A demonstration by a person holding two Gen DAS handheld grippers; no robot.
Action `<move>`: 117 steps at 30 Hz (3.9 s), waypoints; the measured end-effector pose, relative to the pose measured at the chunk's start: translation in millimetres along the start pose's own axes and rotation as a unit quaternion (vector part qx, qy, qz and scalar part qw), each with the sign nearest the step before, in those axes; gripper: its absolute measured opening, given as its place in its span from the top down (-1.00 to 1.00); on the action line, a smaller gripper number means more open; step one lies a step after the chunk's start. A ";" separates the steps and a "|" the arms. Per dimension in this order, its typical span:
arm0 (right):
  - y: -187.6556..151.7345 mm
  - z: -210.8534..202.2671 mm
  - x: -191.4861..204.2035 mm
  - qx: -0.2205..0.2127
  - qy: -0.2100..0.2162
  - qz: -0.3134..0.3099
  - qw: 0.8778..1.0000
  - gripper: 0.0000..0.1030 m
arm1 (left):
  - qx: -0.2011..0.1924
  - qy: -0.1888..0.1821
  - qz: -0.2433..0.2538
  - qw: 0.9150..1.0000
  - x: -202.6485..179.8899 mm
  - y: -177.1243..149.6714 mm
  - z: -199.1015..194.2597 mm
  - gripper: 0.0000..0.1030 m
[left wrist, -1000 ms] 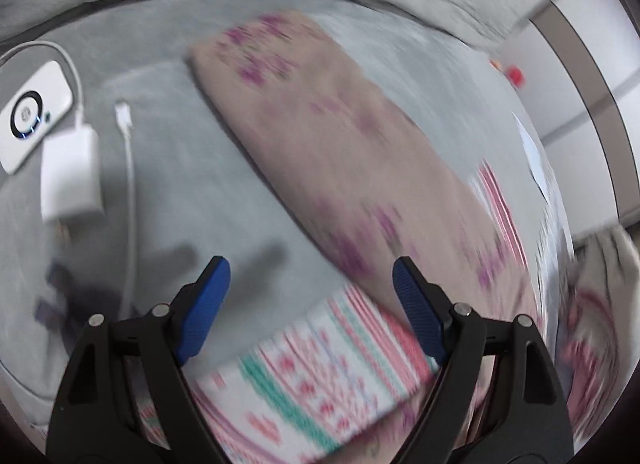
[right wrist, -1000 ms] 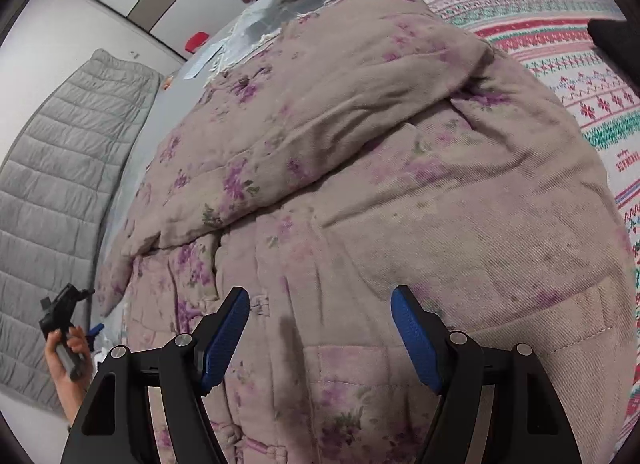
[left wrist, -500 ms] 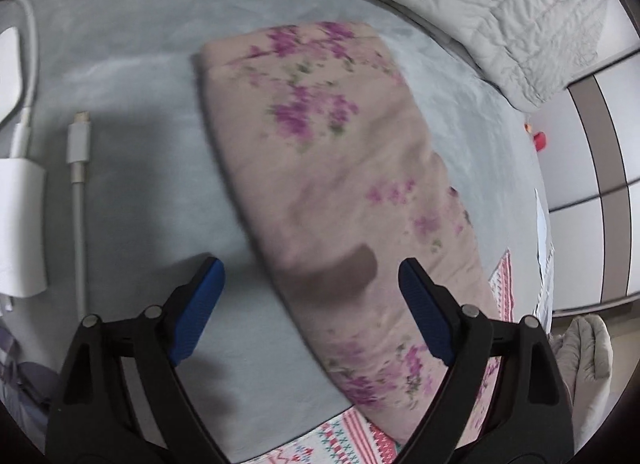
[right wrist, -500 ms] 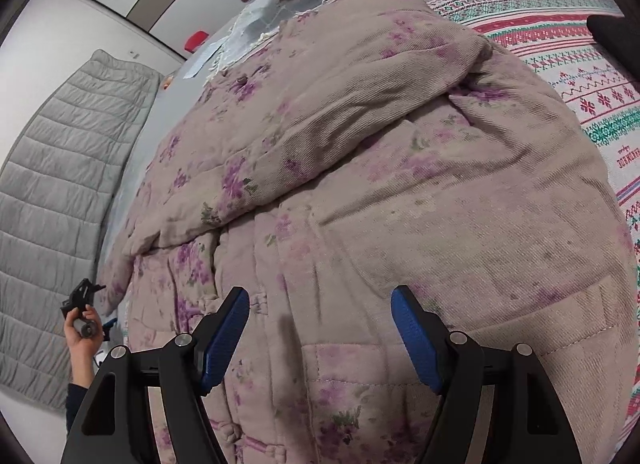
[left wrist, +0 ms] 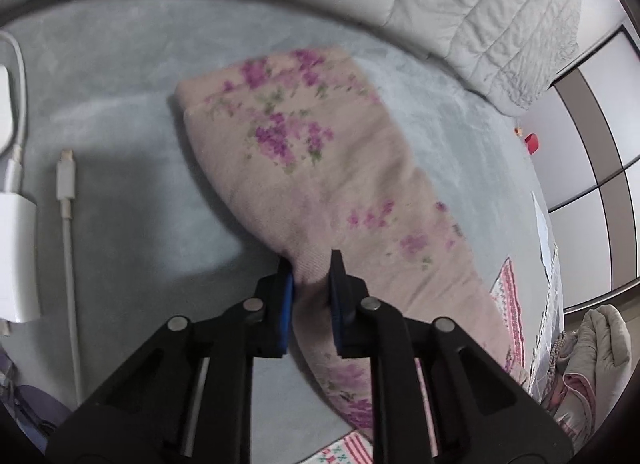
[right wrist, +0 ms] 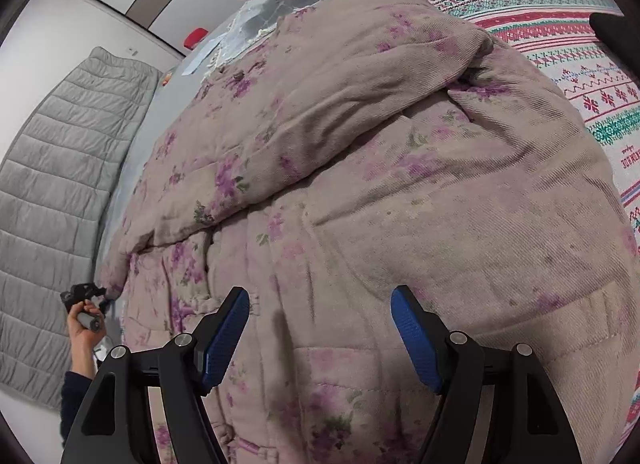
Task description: Fold large clothes
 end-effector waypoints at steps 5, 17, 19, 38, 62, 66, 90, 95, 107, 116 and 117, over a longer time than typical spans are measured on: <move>1.3 -1.5 -2.3 -0.004 0.007 0.008 1.000 -0.45 | -0.055 -0.039 0.011 0.998 -29.3 6.3 -49.6 0.70; 12.6 -19.3 -23.7 -0.023 0.040 0.059 0.997 -0.45 | -0.170 -0.211 0.219 0.937 -188.3 -108.9 -224.3 0.72; 16.0 -24.7 -32.3 -0.031 0.045 0.077 0.996 -0.45 | -0.170 -0.240 0.257 0.920 -208.1 -148.3 -240.9 0.72; 31.5 -50.1 -87.7 -0.049 0.100 0.154 0.982 -0.45 | 0.156 -0.278 0.479 0.818 -261.1 -492.6 -156.1 0.23; 26.1 -69.8 -80.6 -0.090 0.006 0.104 0.990 -0.45 | 0.056 -0.067 0.354 0.931 -49.6 -301.3 -166.2 -0.47; 23.6 -82.1 -83.6 -0.108 -0.024 0.091 0.990 -0.45 | 0.050 -0.074 0.343 0.935 -34.3 -282.0 -176.5 -0.47; -57.7 -164.0 -135.2 -0.107 -0.095 -0.035 0.989 -0.45 | 0.126 -0.110 0.340 0.925 84.6 -253.0 -202.6 -0.47; -88.8 -166.6 -163.5 -0.072 -0.073 -0.025 0.994 -0.45 | 0.139 -0.135 0.309 0.931 110.2 -238.5 -200.0 -0.47; -129.5 -151.5 -157.7 -0.007 0.015 -0.019 1.000 -0.45 | 0.191 -0.188 0.307 0.913 110.5 -258.8 -192.9 -0.47; -148.9 -125.8 -133.2 0.018 0.045 -0.040 0.998 -0.37 | 0.197 -0.170 0.342 0.903 103.4 -286.8 -179.7 -0.35; -151.2 -124.6 -128.3 0.016 0.051 -0.043 0.998 -0.33 | 0.187 -0.165 0.354 0.901 101.4 -289.9 -180.3 -0.15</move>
Point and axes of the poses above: each gripper's, at about its wrist camera, not at the fingertips, and z roughly the way its jaws point, x to its left, y to its top, the point moved 3 cm from there along z, roughly the way its jaws point, and after that the axes turned 1 degree about x, right-handed, at the moved point
